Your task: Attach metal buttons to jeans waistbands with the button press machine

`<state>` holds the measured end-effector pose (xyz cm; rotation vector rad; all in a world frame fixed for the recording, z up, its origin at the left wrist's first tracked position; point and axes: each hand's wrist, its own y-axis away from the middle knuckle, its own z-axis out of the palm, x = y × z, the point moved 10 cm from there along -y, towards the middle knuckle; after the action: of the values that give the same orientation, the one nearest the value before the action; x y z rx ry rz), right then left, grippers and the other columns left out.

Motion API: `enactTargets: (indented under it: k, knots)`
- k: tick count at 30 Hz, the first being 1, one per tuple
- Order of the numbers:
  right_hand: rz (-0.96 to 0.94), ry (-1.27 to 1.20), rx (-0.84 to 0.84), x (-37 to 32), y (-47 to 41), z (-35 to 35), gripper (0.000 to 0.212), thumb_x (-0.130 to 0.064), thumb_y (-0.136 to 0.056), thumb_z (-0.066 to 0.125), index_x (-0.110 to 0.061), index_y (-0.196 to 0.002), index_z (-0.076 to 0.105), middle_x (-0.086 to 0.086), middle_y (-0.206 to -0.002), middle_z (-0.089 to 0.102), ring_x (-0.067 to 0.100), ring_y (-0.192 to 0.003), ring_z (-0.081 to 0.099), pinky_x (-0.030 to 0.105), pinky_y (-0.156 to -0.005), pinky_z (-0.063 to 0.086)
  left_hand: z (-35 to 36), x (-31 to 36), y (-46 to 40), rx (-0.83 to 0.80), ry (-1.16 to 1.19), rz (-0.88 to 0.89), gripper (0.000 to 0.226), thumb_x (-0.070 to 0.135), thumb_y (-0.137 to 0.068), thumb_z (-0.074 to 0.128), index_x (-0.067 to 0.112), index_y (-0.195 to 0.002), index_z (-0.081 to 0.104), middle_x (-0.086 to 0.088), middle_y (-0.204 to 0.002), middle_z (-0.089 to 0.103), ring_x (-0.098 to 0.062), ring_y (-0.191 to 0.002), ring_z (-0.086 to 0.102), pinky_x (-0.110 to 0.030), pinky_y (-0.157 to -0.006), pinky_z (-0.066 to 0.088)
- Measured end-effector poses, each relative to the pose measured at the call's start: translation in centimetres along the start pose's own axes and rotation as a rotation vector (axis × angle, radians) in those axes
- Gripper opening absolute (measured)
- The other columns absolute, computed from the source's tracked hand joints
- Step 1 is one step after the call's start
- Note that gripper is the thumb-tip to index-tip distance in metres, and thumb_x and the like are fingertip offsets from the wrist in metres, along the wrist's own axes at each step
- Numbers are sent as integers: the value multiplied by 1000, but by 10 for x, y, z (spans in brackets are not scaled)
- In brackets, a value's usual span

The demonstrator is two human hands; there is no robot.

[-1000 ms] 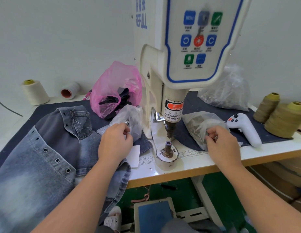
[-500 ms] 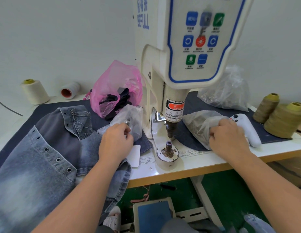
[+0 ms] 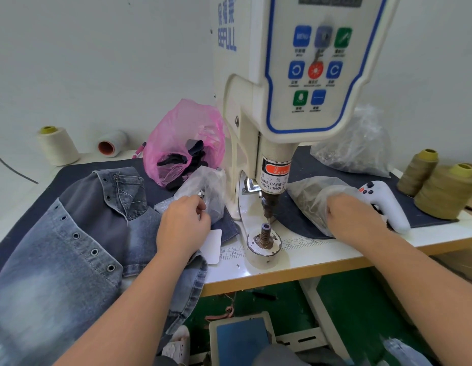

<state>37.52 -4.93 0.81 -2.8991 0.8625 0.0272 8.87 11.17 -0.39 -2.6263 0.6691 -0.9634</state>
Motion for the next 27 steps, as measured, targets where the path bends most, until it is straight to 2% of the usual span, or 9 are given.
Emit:
enactTargets:
  k: [2, 6, 10, 14, 16, 18, 20, 23, 27]
  knots:
    - [-28, -45, 21, 1, 0, -3, 12, -12, -96, 48, -14, -86, 53, 7, -85, 57, 26, -78, 58, 40, -69, 51, 0, 0, 0, -3, 2, -1, 17, 13, -88, 55, 13, -100, 67, -1, -95, 66, -23, -88, 58, -37, -74, 47]
    - [-149, -120, -100, -2, 5, -1, 26, -10, -98, 48, -19, -74, 54, 2, -75, 61, 22, -68, 54, 35, -63, 46, 1, 0, 0, -8, -4, -1, 16, 14, -89, 55, 14, -100, 66, 0, -95, 65, -23, -87, 58, -37, -73, 47]
    - [-232, -160, -2, -6, 13, -19, 29, -13, -97, 54, -23, -70, 55, -3, -69, 59, 20, -68, 57, 42, -67, 52, 0, 0, 0, -5, -6, -1, 16, 13, -89, 55, 15, -99, 66, 0, -94, 65, -22, -87, 57, -36, -72, 45]
    - [-216, -254, 53, -7, 19, -29, 20, -13, -92, 60, -24, -77, 61, -10, -72, 62, 9, -72, 58, 40, -70, 54, -1, 0, 1, -1, -10, -1, 15, 13, -88, 55, 15, -98, 66, 0, -93, 65, -22, -86, 57, -35, -72, 44]
    - [-170, -381, 102, -6, 24, -37, 20, -16, -88, 67, -28, -73, 61, -12, -70, 63, 5, -69, 59, 33, -65, 51, -1, 1, 0, 0, -12, 3, 15, 13, -88, 55, 15, -98, 66, 0, -93, 65, -22, -86, 57, -35, -71, 44]
    - [-120, -537, 174, -8, 31, -45, 21, -17, -82, 75, -28, -69, 62, -13, -65, 62, 0, -65, 58, 23, -59, 43, 0, 1, 0, 0, -14, 4, 15, 13, -88, 55, 14, -98, 66, 0, -93, 65, -22, -86, 57, -34, -71, 43]
    - [-78, -699, 205, -14, 38, -47, 21, -15, -78, 79, -24, -67, 63, -10, -61, 61, -1, -58, 56, 20, -57, 40, 0, 0, 0, -2, -19, 3, 15, 13, -89, 55, 14, -98, 66, 0, -94, 65, -22, -86, 57, -35, -72, 44]
    - [-27, -1063, 112, -29, 47, -33, 22, -6, -79, 80, -14, -68, 63, -4, -53, 60, 6, -44, 51, 25, -50, 45, -1, 0, 0, -2, -18, -1, 16, 13, -88, 55, 14, -99, 67, 0, -94, 65, -22, -86, 57, -35, -71, 44]
    - [35, -1393, -36, -49, 57, -10, 17, -2, -82, 75, -13, -70, 73, 1, -51, 58, 12, -44, 51, 22, -46, 45, 0, 0, 1, -3, -15, -1, 16, 13, -88, 55, 14, -99, 67, -1, -95, 65, -22, -86, 57, -33, -69, 42]
